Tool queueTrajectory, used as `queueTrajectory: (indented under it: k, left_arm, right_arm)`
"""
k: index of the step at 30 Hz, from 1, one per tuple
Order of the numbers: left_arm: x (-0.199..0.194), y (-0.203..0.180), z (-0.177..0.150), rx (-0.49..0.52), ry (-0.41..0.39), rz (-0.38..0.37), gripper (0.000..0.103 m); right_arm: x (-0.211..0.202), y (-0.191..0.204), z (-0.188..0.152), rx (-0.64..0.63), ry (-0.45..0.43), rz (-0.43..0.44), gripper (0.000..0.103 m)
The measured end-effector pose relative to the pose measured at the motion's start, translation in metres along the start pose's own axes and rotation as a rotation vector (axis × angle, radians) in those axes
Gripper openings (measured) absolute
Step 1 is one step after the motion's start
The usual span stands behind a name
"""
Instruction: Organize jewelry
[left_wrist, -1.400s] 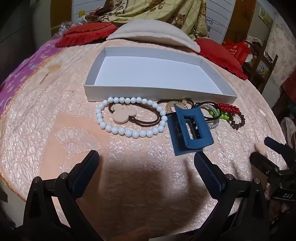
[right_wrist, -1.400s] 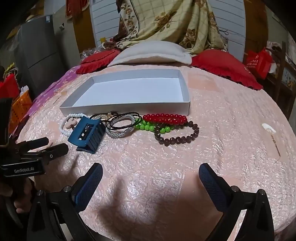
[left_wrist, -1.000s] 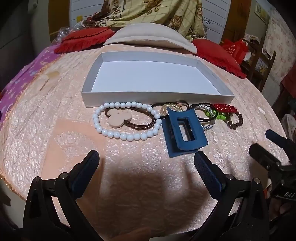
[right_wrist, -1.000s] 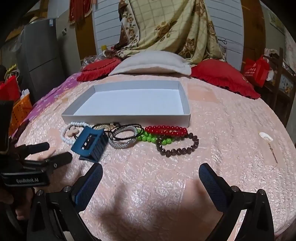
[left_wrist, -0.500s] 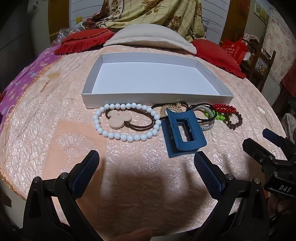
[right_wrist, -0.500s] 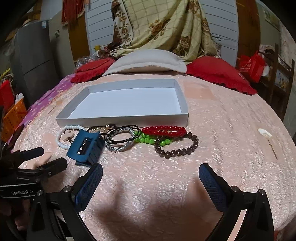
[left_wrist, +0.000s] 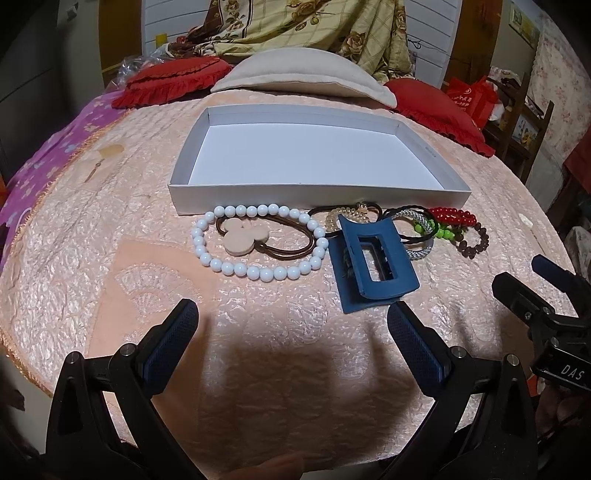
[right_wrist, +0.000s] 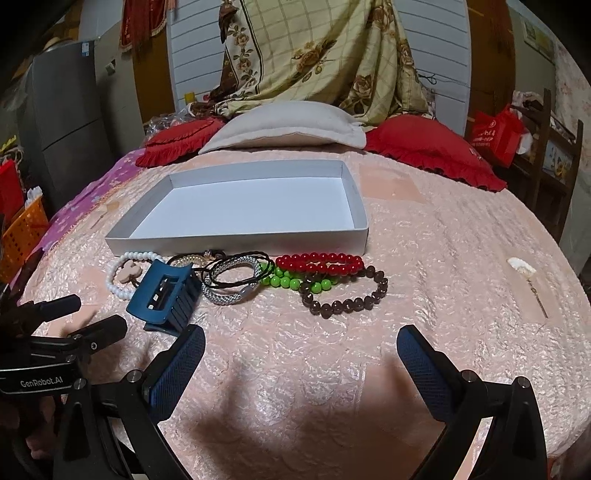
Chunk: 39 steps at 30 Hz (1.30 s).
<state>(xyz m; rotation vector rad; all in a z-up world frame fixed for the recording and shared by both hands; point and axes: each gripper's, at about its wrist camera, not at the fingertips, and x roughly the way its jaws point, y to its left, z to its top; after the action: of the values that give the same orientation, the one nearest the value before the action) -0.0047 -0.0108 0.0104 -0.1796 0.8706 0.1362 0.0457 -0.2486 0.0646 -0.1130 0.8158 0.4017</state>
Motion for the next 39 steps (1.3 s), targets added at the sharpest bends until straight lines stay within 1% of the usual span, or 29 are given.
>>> queueTrajectory:
  k: [13, 16, 20, 22, 24, 26, 28, 30, 33, 35, 39]
  left_arm:
    - [-0.001, 0.003, 0.002, -0.012, 0.005, 0.001, 0.102]
    - [-0.002, 0.011, 0.002, -0.037, -0.003, -0.015, 0.102]
    - [-0.001, 0.022, 0.002, -0.074, -0.011, -0.017, 0.102]
    - [0.001, 0.023, 0.001, -0.060, -0.009, -0.008, 0.102]
    - [0.003, 0.020, -0.001, -0.035, -0.002, -0.017, 0.102]
    - [0.005, 0.019, -0.003, -0.020, -0.001, -0.001, 0.102]
    - [0.008, 0.019, -0.003, -0.011, 0.022, -0.009, 0.102]
    - [0.008, 0.020, -0.002, -0.007, 0.027, -0.004, 0.102]
    - [0.009, 0.020, -0.002, -0.011, 0.038, -0.027, 0.102]
    - [0.009, 0.019, -0.002, -0.010, 0.033, -0.032, 0.102]
    - [0.004, 0.026, 0.001, -0.044, 0.016, -0.077, 0.102]
  right_arm:
    - [0.001, 0.001, 0.001, -0.008, -0.002, -0.011, 0.103]
    - [0.001, 0.001, 0.001, -0.008, -0.001, -0.013, 0.103]
    - [0.001, 0.001, 0.001, -0.010, -0.001, -0.010, 0.103]
    - [0.000, 0.000, 0.001, -0.008, -0.004, -0.008, 0.103]
    - [-0.001, 0.000, 0.002, -0.006, -0.006, -0.008, 0.103]
    - [-0.001, -0.001, 0.001, -0.005, -0.005, -0.009, 0.103]
    - [-0.002, -0.001, 0.001, -0.002, -0.005, -0.011, 0.103]
    - [-0.003, -0.003, 0.001, 0.002, -0.007, -0.015, 0.103]
    - [-0.002, -0.006, 0.000, 0.008, -0.003, -0.024, 0.103]
    - [-0.001, -0.007, 0.000, 0.014, 0.001, -0.030, 0.103]
    - [0.000, -0.008, 0.000, 0.014, 0.005, -0.033, 0.103]
